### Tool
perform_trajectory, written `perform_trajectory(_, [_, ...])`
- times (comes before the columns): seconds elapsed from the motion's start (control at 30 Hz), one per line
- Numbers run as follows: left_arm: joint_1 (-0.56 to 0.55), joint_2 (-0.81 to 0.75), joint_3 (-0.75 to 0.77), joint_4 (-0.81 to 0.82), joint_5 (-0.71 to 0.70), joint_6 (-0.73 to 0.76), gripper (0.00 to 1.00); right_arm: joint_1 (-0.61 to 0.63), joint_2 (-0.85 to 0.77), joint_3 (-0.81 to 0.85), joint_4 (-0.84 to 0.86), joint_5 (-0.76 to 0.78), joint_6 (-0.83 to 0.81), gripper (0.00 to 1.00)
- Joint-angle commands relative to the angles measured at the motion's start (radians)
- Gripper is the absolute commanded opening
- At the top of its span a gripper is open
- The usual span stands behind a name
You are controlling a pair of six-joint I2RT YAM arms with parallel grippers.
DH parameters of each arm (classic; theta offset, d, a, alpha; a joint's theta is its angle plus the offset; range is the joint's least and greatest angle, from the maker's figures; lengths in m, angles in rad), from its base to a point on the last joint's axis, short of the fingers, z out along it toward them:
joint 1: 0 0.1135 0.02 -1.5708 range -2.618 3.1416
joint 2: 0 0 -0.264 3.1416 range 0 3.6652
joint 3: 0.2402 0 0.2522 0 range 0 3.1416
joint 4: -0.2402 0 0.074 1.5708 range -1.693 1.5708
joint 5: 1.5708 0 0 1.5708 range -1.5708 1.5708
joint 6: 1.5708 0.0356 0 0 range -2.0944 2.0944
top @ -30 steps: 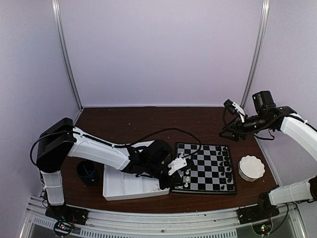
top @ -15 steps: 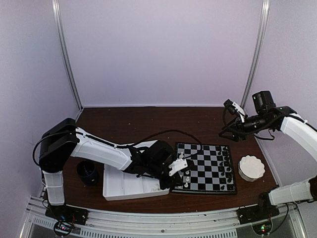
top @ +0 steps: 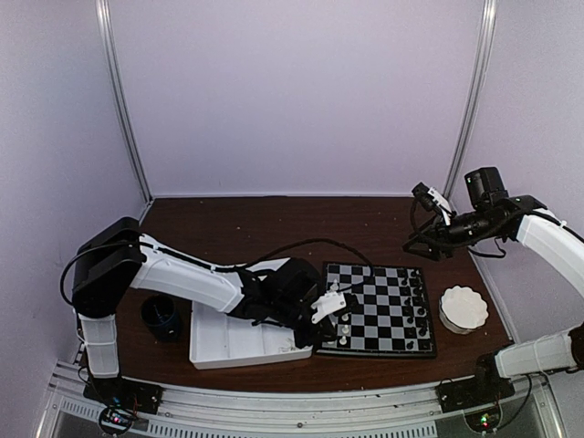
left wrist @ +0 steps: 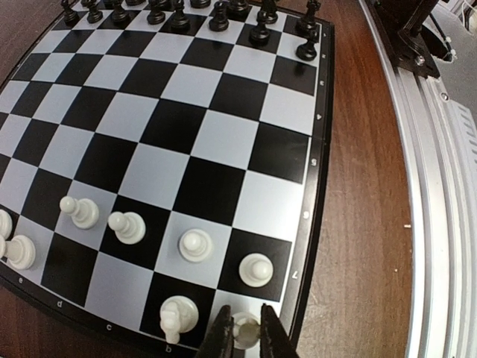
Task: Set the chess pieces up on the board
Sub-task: Place the rook at h1, then pick up the king from the storage box.
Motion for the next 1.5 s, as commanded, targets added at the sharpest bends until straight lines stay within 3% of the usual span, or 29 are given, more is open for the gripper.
perform_trajectory(0.0, [0.003, 0.009, 0.023, -0.019, -0.004, 0.018, 0.14, -0.008, 0.001, -0.009, 0.009, -0.014, -0.016, 0.56])
perform_trajectory(0.37, [0.002, -0.021, 0.014, -0.031, 0.009, 0.018, 0.19, -0.008, 0.0, -0.009, 0.007, -0.017, -0.017, 0.56])
perform_trajectory(0.63, [0.0, -0.203, 0.013, -0.108, -0.005, 0.029, 0.23, -0.008, 0.001, -0.01, 0.004, -0.019, -0.019, 0.56])
perform_trajectory(0.77, [0.0, -0.29, 0.015, -0.208, -0.085, 0.046, 0.24, -0.008, 0.004, -0.009, 0.005, -0.017, -0.024, 0.56])
perform_trajectory(0.87, [0.008, -0.334, 0.011, -0.313, -0.109, 0.124, 0.24, -0.008, 0.007, -0.009, 0.003, -0.014, -0.029, 0.56])
perform_trajectory(1.07, [0.025, -0.336, 0.013, -0.56, -0.057, 0.466, 0.25, -0.008, 0.011, -0.008, 0.004, -0.02, -0.032, 0.56])
perform_trajectory(1.17, [0.052, -0.286, 0.083, -0.675, -0.023, 0.522, 0.26, -0.008, 0.004, -0.009, 0.002, -0.02, -0.033, 0.56])
perform_trajectory(1.23, [0.073, -0.286, 0.071, -0.653, 0.018, 0.525, 0.28, -0.008, 0.0, -0.01, 0.002, -0.02, -0.036, 0.56])
perform_trajectory(1.47, [0.084, -0.131, 0.162, -0.706, -0.099, 0.614, 0.32, -0.008, -0.007, -0.017, 0.001, -0.026, -0.038, 0.56])
